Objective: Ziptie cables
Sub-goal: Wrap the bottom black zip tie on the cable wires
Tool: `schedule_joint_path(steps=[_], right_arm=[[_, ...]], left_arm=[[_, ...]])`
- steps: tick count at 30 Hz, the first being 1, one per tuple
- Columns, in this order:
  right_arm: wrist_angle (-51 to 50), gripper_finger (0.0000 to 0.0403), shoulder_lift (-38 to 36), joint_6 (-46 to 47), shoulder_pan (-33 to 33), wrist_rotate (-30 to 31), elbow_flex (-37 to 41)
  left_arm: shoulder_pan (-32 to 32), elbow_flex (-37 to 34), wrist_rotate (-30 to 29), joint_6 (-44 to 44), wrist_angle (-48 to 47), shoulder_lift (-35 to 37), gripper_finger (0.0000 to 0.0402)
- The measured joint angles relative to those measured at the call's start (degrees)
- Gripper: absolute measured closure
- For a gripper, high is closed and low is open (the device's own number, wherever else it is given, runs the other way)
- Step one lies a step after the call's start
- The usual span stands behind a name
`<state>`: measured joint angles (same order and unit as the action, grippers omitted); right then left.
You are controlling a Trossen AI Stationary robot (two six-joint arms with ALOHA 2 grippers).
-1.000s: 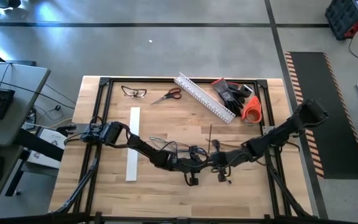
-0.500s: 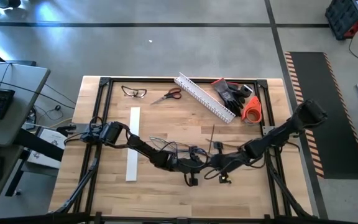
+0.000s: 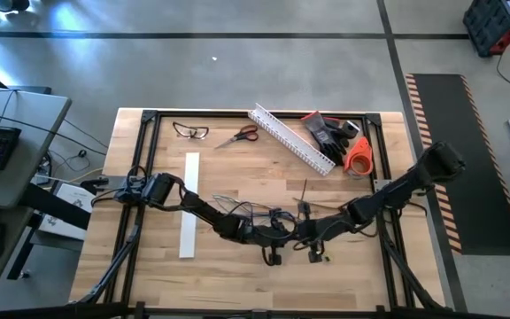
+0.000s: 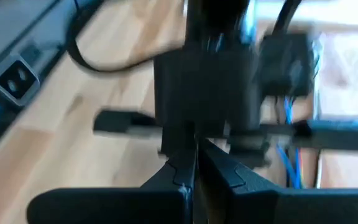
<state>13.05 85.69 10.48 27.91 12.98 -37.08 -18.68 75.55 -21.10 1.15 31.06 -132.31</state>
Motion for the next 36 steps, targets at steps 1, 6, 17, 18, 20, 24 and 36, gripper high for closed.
schedule_joint_path(steps=[1,6,17,18,20,24,36], right_arm=[[-0.1,0.0403,0.7,0.0,-0.1,-0.7,0.0],[-1.1,0.0403,1.8,1.3,0.1,-3.0,0.0],[-7.6,0.0403,1.8,4.6,1.5,-1.4,0.0],[-7.7,0.0403,1.8,4.5,1.6,-1.1,0.0],[-7.9,0.0403,1.7,4.5,1.7,-0.9,0.0],[-8.1,0.0403,1.6,3.6,3.0,1.4,0.0],[-18.6,0.0390,-5.1,16.9,3.0,12.0,4.3]], left_arm=[[0.0,0.0,0.0,0.0,0.1,0.0,0.0401],[-0.1,0.0,-0.4,0.2,-0.3,0.0,0.0401],[-0.4,0.0,-0.8,0.6,-1.1,0.2,0.0401],[-0.4,0.0,-0.8,0.5,-1.1,0.2,0.0401],[-0.5,0.0,-0.9,0.5,-1.1,0.2,0.0401],[-1.0,0.0,-1.4,-0.6,-1.3,0.2,0.0401],[-1.0,0.0,-1.5,-4.1,-6.1,0.3,0.0402]])
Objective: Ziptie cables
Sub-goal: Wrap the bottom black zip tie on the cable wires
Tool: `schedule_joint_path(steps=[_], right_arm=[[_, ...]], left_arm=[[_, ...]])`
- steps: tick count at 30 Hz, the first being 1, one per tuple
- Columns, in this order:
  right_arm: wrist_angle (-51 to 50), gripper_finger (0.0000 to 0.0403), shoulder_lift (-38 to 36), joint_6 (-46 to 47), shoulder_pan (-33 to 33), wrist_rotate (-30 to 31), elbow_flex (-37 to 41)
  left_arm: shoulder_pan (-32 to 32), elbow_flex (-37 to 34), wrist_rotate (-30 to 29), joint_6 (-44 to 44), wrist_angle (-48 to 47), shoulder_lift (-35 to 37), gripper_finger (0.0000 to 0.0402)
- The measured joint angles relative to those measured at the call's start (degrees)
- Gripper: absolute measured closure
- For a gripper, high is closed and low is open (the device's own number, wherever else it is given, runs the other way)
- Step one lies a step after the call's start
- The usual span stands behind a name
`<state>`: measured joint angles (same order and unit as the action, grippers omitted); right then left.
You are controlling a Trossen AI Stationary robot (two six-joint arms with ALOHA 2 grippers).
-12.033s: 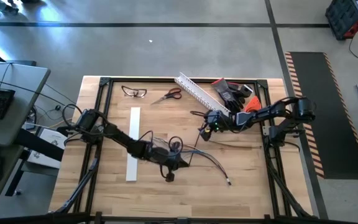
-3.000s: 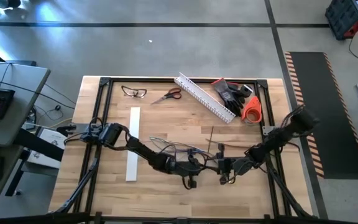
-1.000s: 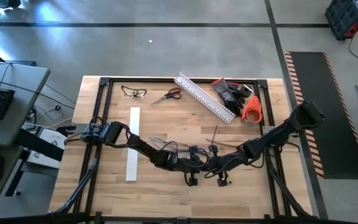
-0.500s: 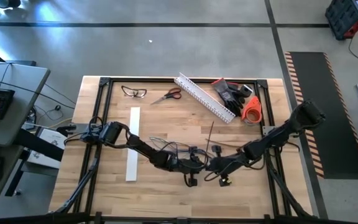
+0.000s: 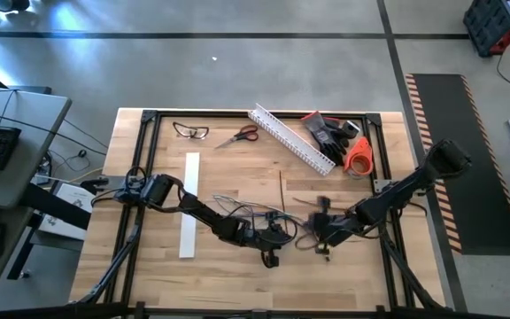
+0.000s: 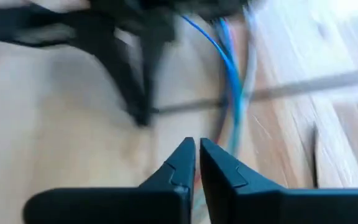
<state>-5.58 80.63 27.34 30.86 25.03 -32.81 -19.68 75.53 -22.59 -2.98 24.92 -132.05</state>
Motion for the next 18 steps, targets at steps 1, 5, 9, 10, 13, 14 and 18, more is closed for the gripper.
schedule_joint_path(steps=[1,5,9,10,13,14,18], right_arm=[[1.7,0.0380,-0.4,1.7,-1.1,-0.2,1.8],[16.8,0.0325,-0.8,4.5,-7.3,-0.4,9.7],[28.4,0.0260,-0.8,0.5,-15.2,-2.8,13.6],[29.2,0.0245,-0.8,-1.1,-17.2,-3.7,13.7],[29.9,0.0209,-0.8,-4.5,-22.7,-6.0,13.8],[30.0,0.0200,-0.8,-5.6,-24.4,-6.5,13.8],[30.3,0.0180,-0.8,-7.7,-30.1,-10.7,13.8]], left_arm=[[0.0,0.0,0.0,0.0,0.0,0.0,0.0402],[-0.2,0.0,0.0,0.1,0.1,0.0,0.0402],[-0.9,-0.1,-1.4,1.5,0.4,0.0,0.0402],[-1.1,-0.6,-1.4,1.6,1.7,0.0,0.0402],[-1.2,-3.6,0.5,3.2,8.3,0.0,0.0402],[-1.2,-5.0,1.6,3.8,12.2,0.0,0.0402],[-0.8,-10.4,4.5,3.8,25.0,0.0,0.0402]])
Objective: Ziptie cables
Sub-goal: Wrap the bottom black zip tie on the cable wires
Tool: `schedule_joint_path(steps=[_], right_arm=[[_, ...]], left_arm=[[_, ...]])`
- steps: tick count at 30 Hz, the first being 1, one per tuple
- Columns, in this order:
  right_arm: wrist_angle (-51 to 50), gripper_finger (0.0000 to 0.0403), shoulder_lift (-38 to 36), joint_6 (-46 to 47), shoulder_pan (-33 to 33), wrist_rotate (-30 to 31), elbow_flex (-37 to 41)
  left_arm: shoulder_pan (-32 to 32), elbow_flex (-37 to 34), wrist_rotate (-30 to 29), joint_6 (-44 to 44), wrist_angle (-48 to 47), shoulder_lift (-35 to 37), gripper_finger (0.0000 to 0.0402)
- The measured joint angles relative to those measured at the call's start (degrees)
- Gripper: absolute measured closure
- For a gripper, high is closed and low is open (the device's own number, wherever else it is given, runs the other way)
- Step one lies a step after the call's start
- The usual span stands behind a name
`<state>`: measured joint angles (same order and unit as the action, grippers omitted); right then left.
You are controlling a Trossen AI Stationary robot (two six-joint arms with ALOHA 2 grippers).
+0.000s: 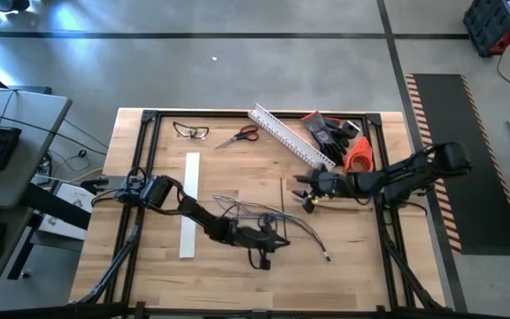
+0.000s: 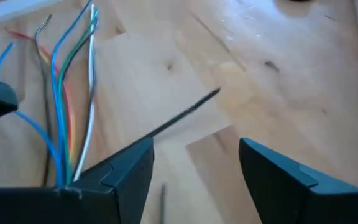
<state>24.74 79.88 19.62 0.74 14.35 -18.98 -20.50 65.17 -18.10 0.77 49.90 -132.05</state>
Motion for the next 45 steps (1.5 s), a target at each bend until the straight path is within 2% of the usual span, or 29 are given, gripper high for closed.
schedule_joint_path(steps=[6,18,25,28,37,45], right_arm=[[4.2,0.0181,2.8,-0.2,-4.9,-7.3,-0.4],[-0.3,0.0180,14.3,-4.6,-10.8,-6.7,-8.9],[0.5,0.0180,19.2,-5.2,-15.2,-17.0,-11.7],[1.0,0.0186,20.3,-6.4,-15.5,-18.5,-12.0],[1.0,0.0267,20.5,-7.1,-13.4,-26.4,-11.8],[1.2,0.0341,20.6,-7.4,-10.4,-25.8,-11.7]], left_arm=[[1.1,-3.5,2.5,-0.5,5.1,0.0,0.0402],[0.8,-3.5,3.0,-0.5,5.2,0.0,0.0402],[0.8,-3.5,4.0,-0.5,5.2,0.0,0.0402],[0.8,-3.5,4.1,-0.5,5.2,0.0,0.0402],[0.8,-3.5,3.9,-0.5,4.4,0.0,0.0402],[0.8,-3.5,3.3,-0.6,4.2,0.0,0.0402]])
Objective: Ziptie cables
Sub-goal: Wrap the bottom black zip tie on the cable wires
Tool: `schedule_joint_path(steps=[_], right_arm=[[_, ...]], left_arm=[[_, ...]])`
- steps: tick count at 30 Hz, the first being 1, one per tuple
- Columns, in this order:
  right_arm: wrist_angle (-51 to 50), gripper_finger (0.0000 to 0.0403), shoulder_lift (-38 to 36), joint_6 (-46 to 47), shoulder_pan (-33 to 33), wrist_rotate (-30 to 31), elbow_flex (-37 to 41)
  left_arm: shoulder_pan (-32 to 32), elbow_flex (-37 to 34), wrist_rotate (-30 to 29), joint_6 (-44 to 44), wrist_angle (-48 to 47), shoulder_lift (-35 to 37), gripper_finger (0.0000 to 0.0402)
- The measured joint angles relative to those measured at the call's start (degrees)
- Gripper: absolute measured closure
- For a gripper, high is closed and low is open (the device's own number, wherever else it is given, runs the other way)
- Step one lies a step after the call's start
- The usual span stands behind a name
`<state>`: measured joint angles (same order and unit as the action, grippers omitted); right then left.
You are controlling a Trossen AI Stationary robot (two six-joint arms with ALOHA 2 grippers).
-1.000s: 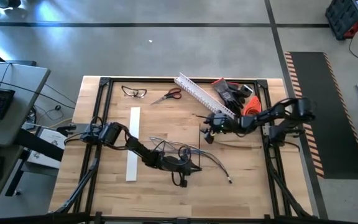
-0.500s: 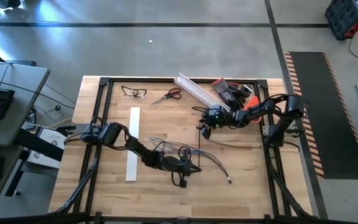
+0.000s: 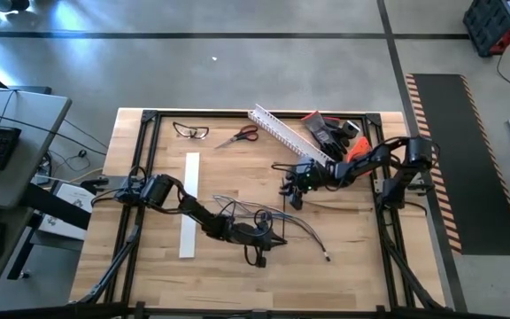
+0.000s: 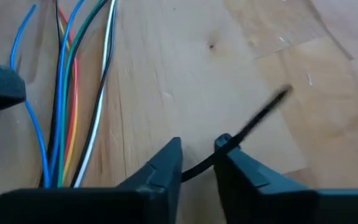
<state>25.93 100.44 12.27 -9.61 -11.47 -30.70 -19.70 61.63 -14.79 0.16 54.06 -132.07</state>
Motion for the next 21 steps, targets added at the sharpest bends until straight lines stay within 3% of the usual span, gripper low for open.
schedule_joint_path(steps=[4,13,21], right_arm=[[0.0,0.0395,0.0,-2.2,2.6,4.3,0.0],[1.9,0.0403,-2.4,-4.8,13.7,23.9,3.8],[-5.5,0.0403,-11.8,-1.8,23.0,36.2,7.3]], left_arm=[[0.1,0.0,-0.1,-1.4,0.4,0.0,0.0402],[0.4,0.0,-0.3,-4.6,3.4,0.0,0.0402],[2.9,0.7,4.5,-8.1,6.2,0.0,0.0401]])
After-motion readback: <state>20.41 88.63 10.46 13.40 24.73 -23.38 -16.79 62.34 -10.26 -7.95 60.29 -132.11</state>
